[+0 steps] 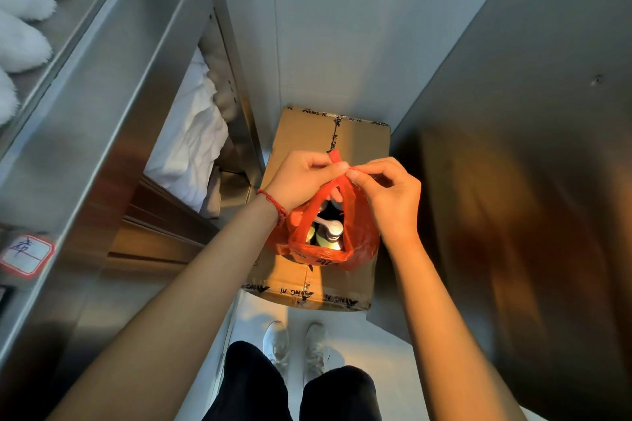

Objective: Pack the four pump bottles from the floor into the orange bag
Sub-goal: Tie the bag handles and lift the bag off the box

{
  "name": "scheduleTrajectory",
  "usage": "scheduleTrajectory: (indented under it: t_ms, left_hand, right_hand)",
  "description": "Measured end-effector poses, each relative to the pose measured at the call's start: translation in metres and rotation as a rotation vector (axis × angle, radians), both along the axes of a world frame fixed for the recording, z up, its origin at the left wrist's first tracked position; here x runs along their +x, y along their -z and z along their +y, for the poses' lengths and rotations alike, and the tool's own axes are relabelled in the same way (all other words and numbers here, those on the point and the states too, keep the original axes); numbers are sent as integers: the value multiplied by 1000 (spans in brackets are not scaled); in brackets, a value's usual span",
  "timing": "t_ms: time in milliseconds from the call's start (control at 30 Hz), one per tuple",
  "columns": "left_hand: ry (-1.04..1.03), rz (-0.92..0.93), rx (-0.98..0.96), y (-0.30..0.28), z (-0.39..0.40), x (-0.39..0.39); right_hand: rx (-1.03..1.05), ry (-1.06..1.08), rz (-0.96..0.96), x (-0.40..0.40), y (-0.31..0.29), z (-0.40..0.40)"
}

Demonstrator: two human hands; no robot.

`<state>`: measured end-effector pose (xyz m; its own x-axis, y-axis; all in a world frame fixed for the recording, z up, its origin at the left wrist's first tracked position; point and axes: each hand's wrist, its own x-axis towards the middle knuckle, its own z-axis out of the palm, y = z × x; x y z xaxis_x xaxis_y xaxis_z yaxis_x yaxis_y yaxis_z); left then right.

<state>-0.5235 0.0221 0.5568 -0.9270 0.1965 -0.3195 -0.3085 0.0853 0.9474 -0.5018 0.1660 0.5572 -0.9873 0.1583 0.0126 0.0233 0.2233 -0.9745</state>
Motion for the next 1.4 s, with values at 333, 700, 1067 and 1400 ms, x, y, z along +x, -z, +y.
scheduleTrajectory:
  t_ms: [333, 700, 1067, 1400]
  left_hand:
    - [-191, -162, 47, -2, -4, -1]
    - [-156, -20, -41, -2, -7, 6]
    - [-351, -48, 57, 9, 6, 14]
    - [-540, -77, 108, 13, 21, 26]
  right_hand:
    - [-89, -139, -47, 21, 15, -17]
    - [44, -187, -262, 7, 28, -15]
    - [-447, 12, -510, 9, 32, -18]
    - [-708, 249, -510, 11, 33, -27]
